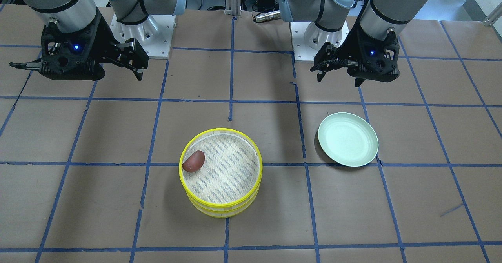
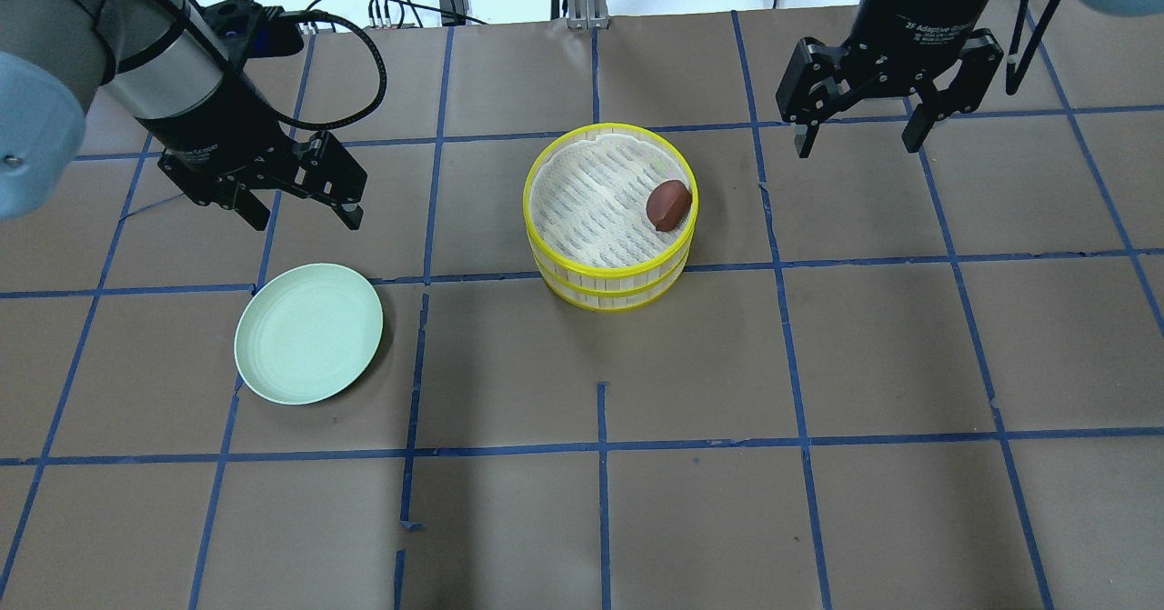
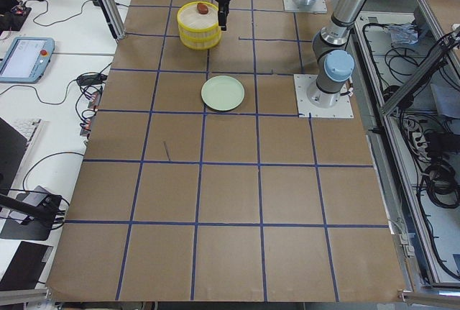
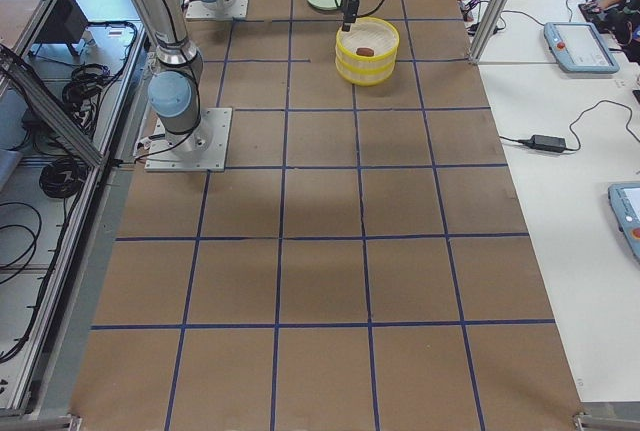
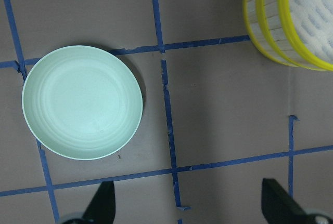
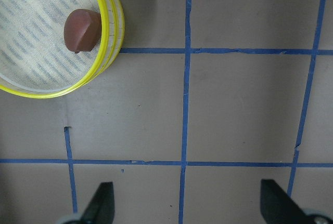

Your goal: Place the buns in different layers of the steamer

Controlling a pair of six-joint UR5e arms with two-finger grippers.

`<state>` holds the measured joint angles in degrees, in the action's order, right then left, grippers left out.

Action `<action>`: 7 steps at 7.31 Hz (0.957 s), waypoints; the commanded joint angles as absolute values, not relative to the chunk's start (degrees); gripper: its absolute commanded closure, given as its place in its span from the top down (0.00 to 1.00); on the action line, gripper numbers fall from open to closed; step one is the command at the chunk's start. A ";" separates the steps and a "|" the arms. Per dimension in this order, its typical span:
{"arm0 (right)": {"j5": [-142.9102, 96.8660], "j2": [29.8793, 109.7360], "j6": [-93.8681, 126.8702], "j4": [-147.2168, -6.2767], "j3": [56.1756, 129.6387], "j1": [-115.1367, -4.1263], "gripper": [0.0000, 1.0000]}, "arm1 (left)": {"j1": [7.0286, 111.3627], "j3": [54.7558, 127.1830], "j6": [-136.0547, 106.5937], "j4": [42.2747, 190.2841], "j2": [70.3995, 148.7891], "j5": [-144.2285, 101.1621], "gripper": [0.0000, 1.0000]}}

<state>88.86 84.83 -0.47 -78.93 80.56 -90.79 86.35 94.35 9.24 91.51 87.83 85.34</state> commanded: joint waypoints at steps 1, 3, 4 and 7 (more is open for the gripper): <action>88.86 84.81 -0.53 -78.93 80.60 -90.79 1.00 | 86.40 94.13 9.40 91.49 87.80 85.25 1.00; 88.77 84.81 -0.44 -78.93 80.51 -90.79 1.00 | 86.40 94.57 9.49 91.49 87.63 85.25 1.00; 88.86 84.81 -0.44 -78.93 80.51 -90.79 1.00 | 86.40 94.74 9.49 91.58 87.45 85.25 1.00; 88.77 84.90 -0.53 -78.84 80.60 -90.79 1.00 | 86.40 94.83 9.49 91.67 87.36 85.25 1.00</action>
